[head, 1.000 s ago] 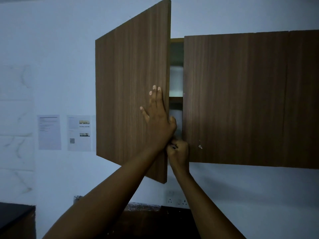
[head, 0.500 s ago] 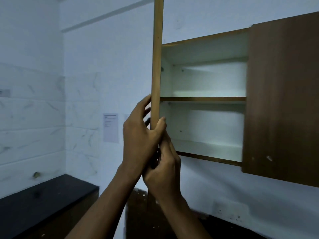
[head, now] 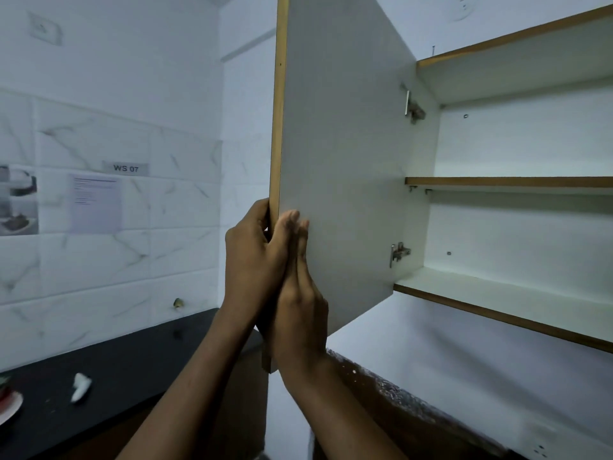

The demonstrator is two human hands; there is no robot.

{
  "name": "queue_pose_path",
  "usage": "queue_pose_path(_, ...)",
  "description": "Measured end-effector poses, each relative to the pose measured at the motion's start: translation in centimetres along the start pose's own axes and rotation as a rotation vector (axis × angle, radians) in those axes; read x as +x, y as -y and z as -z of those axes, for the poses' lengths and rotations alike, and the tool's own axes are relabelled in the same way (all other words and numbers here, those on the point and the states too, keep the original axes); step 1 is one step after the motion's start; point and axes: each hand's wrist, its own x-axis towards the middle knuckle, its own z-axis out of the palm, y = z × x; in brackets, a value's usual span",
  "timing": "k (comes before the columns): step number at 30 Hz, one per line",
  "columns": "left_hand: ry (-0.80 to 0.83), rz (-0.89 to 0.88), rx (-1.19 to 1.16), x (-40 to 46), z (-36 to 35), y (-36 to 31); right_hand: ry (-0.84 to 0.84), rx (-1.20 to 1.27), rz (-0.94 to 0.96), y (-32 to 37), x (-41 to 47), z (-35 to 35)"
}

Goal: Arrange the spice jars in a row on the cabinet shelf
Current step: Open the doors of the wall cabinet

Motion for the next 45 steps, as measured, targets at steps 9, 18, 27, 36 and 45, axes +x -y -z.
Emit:
queue_pose_path(9, 0.047, 0.169, -0.152, 1.6, 1.3, 4.2, -0.008, -0.094, -0.018, 0.6, 0.6, -5.6)
queue_pose_path(18, -0.161, 0.067, -0.056, -0.1, -0.6, 1.7, 0.141, 0.018, 0.120, -3.8, 0.5, -3.4)
queue_pose_path(27, 0.146, -0.068, -0.375, -6.1, -16.5, -5.6, -0.003, -0.478, -0.007, -20.6, 2.8, 14.6)
queue_pose_path(36, 0.822, 0.168, -0.620, -11.5, -37.1, -16.9, -0.170, -0.995, -0.399, -30.3, 4.0, 34.9)
queue_pose_path(45, 0.962, 0.384, -0.726, -13.4, -43.6, -23.5, -0.093, -0.848, -0.626, -31.8, 3.7, 40.0)
